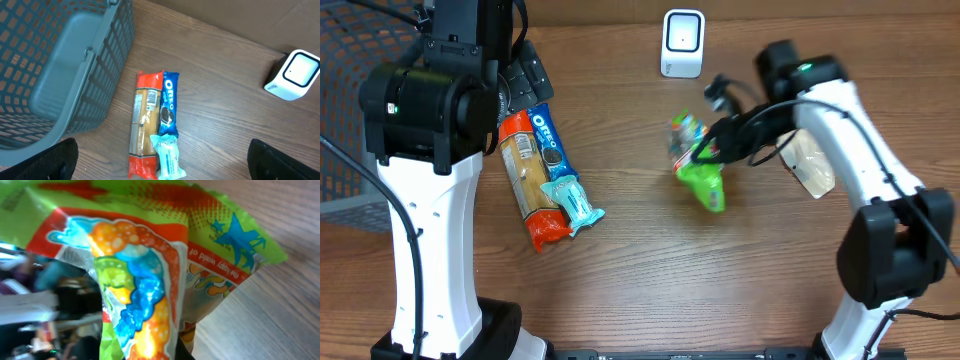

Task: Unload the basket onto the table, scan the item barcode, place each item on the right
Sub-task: 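Lower the Haribo bag and release it on the table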

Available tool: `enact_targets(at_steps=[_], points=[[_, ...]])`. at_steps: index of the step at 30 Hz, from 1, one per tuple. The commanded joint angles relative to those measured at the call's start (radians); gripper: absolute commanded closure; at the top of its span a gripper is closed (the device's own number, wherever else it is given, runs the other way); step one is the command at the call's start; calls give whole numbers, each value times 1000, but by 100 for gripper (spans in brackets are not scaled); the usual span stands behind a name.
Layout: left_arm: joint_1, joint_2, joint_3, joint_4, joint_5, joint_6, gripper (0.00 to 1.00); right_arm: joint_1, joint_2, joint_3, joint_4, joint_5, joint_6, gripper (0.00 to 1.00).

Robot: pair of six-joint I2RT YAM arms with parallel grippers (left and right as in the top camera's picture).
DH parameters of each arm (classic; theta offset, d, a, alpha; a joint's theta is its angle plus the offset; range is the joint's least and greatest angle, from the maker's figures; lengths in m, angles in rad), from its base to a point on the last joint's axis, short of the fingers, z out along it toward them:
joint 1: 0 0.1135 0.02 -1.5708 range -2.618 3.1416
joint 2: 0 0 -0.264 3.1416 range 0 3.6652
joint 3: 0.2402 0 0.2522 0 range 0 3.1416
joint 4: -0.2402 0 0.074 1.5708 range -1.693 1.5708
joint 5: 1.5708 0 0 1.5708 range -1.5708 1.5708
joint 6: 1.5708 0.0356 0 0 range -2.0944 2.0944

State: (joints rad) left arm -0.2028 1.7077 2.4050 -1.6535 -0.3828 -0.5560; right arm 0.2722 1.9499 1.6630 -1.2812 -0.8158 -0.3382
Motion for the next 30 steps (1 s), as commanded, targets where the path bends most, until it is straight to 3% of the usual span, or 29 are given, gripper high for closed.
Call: enact_targets(at_steps=[1, 11, 13, 15, 19, 24, 30], points=[[0, 7, -2, 1, -16, -21, 0, 58, -29, -52, 64, 135, 136, 96], [-1, 7, -2, 1, -16, -21, 0, 95, -23, -246, 361, 194, 205, 96], [0, 7, -2, 1, -16, -21, 0, 95, -23, -285, 393, 195, 204, 77], [0, 7, -2, 1, -16, -21, 1, 95, -23, -312, 415, 212, 204, 69], [0, 7, -2, 1, -16, -21, 0, 95, -24, -315, 422, 275, 204, 60], [0, 7, -2, 1, -16, -21, 0, 95, -24, -306, 418, 283, 209, 60], [0, 7, -2, 1, -16, -21, 0, 95, -43, -136, 240, 256, 231, 58]])
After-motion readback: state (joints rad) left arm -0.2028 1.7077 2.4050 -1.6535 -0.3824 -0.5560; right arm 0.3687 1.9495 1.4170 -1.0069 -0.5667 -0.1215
